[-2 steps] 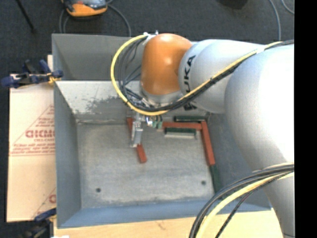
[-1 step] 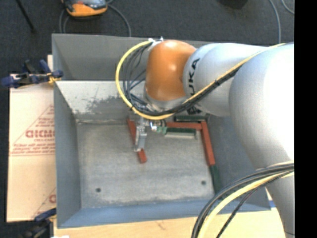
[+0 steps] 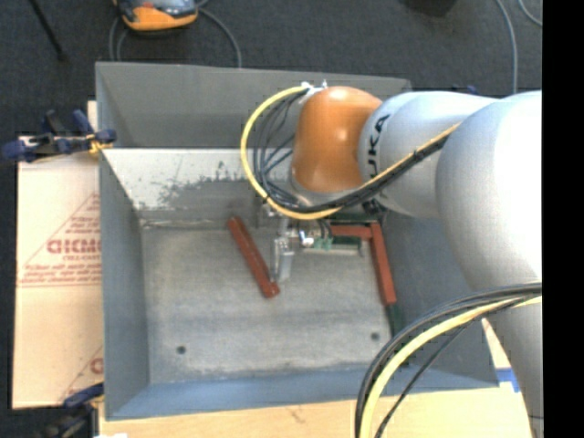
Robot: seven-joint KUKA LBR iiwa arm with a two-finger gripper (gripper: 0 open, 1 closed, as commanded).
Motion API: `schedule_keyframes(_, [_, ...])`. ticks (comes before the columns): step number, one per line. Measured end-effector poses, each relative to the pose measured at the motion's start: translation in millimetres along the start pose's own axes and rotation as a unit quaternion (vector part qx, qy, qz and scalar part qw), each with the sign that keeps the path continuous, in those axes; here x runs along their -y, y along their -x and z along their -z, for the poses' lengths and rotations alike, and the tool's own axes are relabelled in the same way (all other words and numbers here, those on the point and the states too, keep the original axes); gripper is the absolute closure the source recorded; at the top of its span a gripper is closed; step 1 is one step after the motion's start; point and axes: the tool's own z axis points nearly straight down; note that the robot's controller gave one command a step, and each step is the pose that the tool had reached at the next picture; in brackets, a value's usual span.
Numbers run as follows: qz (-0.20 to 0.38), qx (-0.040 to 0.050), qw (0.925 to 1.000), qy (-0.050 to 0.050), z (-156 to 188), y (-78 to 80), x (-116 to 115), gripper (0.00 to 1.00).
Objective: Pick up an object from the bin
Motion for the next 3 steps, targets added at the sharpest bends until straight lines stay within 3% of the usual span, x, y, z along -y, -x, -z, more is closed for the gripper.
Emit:
schedule_keyframes(1, [-0.032, -0.0009, 0.9995, 0.000, 2, 5.1, 18, 0.00])
schedule_keyframes(2, [-0.022, -0.0005, 0.9998, 0.000, 8, -6.5, 76, 0.00])
schedule_keyframes(3, [-0.027, 0.0005, 0.9996, 0.000, 4, -5.4, 91, 1.00])
